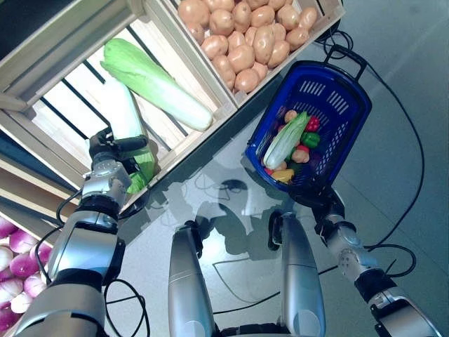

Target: Put vegetables into the basket

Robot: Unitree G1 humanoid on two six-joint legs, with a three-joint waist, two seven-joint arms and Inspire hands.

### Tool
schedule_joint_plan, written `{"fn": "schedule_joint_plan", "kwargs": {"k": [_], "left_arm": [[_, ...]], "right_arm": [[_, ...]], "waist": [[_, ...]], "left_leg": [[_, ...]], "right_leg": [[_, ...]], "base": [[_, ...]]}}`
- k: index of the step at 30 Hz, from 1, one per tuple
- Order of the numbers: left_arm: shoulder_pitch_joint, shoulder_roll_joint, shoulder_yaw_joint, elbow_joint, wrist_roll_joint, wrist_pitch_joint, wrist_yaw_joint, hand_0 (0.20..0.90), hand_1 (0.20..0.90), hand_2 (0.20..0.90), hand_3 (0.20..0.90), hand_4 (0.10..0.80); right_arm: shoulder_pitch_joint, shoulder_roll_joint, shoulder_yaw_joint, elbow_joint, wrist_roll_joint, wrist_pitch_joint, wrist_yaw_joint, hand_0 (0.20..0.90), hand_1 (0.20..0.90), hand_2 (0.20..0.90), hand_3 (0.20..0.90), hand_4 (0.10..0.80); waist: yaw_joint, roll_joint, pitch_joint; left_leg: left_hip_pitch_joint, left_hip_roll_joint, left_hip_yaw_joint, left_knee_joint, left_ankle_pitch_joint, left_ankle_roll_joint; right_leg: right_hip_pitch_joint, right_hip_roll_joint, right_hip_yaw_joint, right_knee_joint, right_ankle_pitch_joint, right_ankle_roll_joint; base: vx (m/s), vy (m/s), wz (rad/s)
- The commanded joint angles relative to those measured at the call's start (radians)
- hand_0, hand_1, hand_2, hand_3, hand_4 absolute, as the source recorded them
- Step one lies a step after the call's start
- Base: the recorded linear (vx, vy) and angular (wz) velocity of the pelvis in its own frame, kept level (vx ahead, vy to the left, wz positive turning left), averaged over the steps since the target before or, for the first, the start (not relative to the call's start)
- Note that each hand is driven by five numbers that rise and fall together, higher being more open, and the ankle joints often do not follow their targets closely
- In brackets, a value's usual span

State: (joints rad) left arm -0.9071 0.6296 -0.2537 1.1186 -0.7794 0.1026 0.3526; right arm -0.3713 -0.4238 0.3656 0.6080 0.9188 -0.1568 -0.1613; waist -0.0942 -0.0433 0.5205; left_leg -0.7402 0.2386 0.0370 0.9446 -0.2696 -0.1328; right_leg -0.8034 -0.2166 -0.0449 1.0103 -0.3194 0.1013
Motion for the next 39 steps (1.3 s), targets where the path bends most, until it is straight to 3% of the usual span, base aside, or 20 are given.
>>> {"fn": "schedule_joint_plan", "kwargs": {"k": [1, 8, 9, 11, 17, 26, 35, 39], "left_arm": [[0.076, -0.077, -0.003, -0.038, -0.011, 0.037, -0.020, 0.300, 0.300, 0.300, 0.300, 0.400], [0.167, -0.056, 0.051, -0.061, 0.027, -0.003, -0.001, 0.300, 0.300, 0.300, 0.300, 0.400], [0.192, -0.052, 0.065, -0.075, 0.037, -0.012, -0.002, 0.300, 0.300, 0.300, 0.300, 0.400], [0.230, -0.050, 0.081, -0.097, 0.058, -0.021, -0.010, 0.300, 0.300, 0.300, 0.300, 0.400], [0.376, -0.055, 0.138, -0.185, 0.151, -0.083, -0.010, 0.300, 0.300, 0.300, 0.300, 0.400], [0.490, -0.084, 0.216, -0.267, 0.244, -0.179, 0.001, 0.300, 0.300, 0.300, 0.300, 0.400], [0.557, -0.136, 0.181, -0.489, 0.423, -0.373, 0.058, 0.300, 0.300, 0.300, 0.300, 0.400], [0.575, -0.156, 0.163, -0.614, 0.471, -0.405, 0.052, 0.300, 0.300, 0.300, 0.300, 0.400]], "right_arm": [[-0.024, -0.007, -0.035, -0.107, 0.029, -0.124, -0.020, 0.900, 0.900, 0.900, 0.900, 0.800], [0.037, 0.015, -0.068, -0.141, 0.007, -0.164, -0.026, 0.900, 0.900, 0.900, 0.900, 0.800], [0.056, 0.020, -0.074, -0.152, -0.011, -0.172, -0.025, 0.900, 0.900, 0.900, 0.900, 0.800], [0.086, 0.028, -0.085, -0.167, -0.031, -0.184, -0.022, 0.900, 0.900, 0.900, 0.900, 0.800], [0.200, 0.059, -0.123, -0.246, -0.100, -0.208, -0.011, 0.900, 0.900, 0.900, 0.900, 0.800], [0.266, 0.099, -0.145, -0.295, -0.190, -0.215, 0.050, 0.900, 0.900, 0.900, 0.900, 0.800], [0.279, 0.131, -0.134, -0.370, -0.209, -0.266, 0.133, 0.900, 0.900, 0.900, 0.900, 0.800], [0.273, 0.145, -0.135, -0.402, -0.212, -0.248, 0.176, 0.900, 0.900, 0.900, 0.900, 0.800]], "waist": [[-0.012, 0.004, -0.026], [-0.017, 0.019, -0.094], [-0.017, 0.025, -0.113], [-0.015, 0.029, -0.135], [-0.007, 0.036, -0.222], [-0.002, 0.058, -0.348], [0.027, 0.063, -0.407], [0.040, 0.059, -0.426]], "left_leg": [[0.097, 0.008, 0.059, -0.068, -0.020, 0.053], [0.227, -0.002, 0.072, -0.158, 0.000, 0.054], [0.252, -0.003, 0.080, -0.208, 0.040, 0.061], [0.293, -0.009, 0.085, -0.248, 0.054, 0.064], [0.472, -0.034, 0.100, -0.426, 0.113, 0.067], [0.682, -0.058, 0.145, -0.664, 0.192, 0.057], [0.818, -0.094, 0.142, -0.895, 0.272, 0.052], [0.849, -0.102, 0.138, -0.961, 0.289, 0.052]], "right_leg": [[0.121, -0.039, -0.013, -0.025, -0.014, -0.023], [0.240, -0.039, -0.017, -0.090, -0.012, -0.031], [0.262, -0.036, -0.021, -0.132, 0.022, -0.039], [0.302, -0.038, -0.027, -0.165, 0.031, -0.039], [0.490, -0.040, -0.061, -0.361, 0.088, -0.028], [0.718, -0.028, -0.103, -0.650, 0.166, -0.002], [0.865, -0.007, -0.136, -0.889, 0.275, 0.033], [0.897, 0.002, -0.147, -0.951, 0.305, 0.041]], "base": [[0.000, 0.000, 0.00], [0.035, -0.015, 0.01], [0.029, -0.022, -0.04], [0.039, -0.016, -0.03], [0.124, -0.024, 0.04], [0.129, -0.001, -0.01], [0.035, -0.031, 0.04], [0.015, -0.027, 0.00]]}}
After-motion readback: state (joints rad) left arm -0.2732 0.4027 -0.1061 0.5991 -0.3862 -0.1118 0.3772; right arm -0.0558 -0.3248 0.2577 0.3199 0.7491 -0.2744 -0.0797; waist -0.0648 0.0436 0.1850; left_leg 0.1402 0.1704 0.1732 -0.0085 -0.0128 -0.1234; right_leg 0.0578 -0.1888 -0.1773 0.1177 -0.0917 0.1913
